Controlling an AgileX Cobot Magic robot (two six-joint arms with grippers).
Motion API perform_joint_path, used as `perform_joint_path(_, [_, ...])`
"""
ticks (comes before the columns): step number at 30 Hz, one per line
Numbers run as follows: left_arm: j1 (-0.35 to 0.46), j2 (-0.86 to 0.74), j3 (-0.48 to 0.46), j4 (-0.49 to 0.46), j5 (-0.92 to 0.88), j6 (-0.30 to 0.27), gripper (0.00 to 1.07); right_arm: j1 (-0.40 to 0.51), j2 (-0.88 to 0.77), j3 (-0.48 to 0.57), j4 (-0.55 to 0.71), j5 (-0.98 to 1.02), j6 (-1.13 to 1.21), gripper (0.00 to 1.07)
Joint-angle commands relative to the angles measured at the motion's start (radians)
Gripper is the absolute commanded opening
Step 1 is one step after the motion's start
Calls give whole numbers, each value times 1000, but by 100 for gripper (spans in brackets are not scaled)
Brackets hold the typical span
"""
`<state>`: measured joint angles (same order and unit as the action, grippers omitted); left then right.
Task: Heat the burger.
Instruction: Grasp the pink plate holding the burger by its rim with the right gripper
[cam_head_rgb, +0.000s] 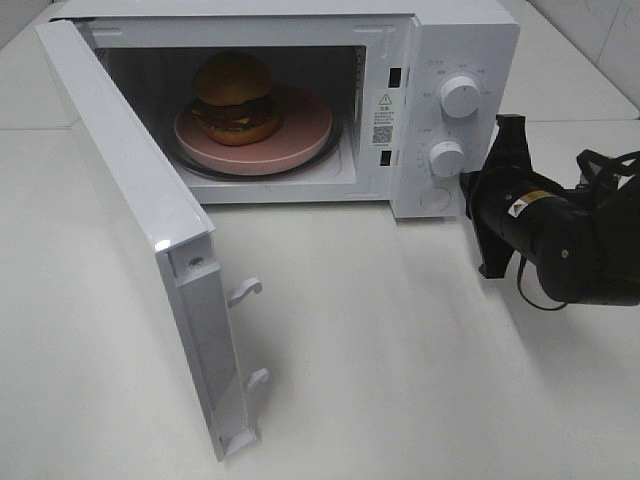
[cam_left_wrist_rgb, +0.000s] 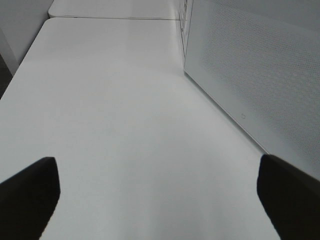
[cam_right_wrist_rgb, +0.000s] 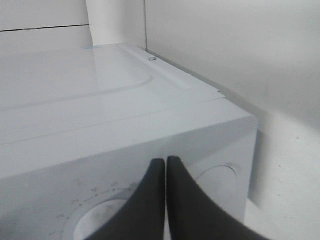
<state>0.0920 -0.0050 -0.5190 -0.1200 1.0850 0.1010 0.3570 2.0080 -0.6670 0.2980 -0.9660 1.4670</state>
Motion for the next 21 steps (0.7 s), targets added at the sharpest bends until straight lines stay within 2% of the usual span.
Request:
perform_joint_path(1, [3, -12, 2, -8, -12, -4, 100, -3, -57, 47, -52, 44, 12, 0])
perform_joint_path(5, [3, -12, 2, -8, -12, -4, 100, -3, -138, 107, -70, 75, -5, 0])
perform_joint_path(11, [3, -12, 2, -8, -12, -4, 100, -3, -216, 131, -70, 142, -76, 0])
perform_joint_path(13, [3, -12, 2, -8, -12, -4, 100, -3, -304, 135, -71, 278, -188, 0])
perform_joint_path(16, [3, -12, 2, -8, -12, -4, 100, -3, -327, 135, -71, 308, -224, 0])
perform_joint_path(18, [3, -12, 2, -8, -12, -4, 100, -3, -414, 135, -71, 432, -357, 0])
perform_joint_path(21, [3, -12, 2, -8, -12, -4, 100, -3, -474, 135, -71, 507, -463, 0])
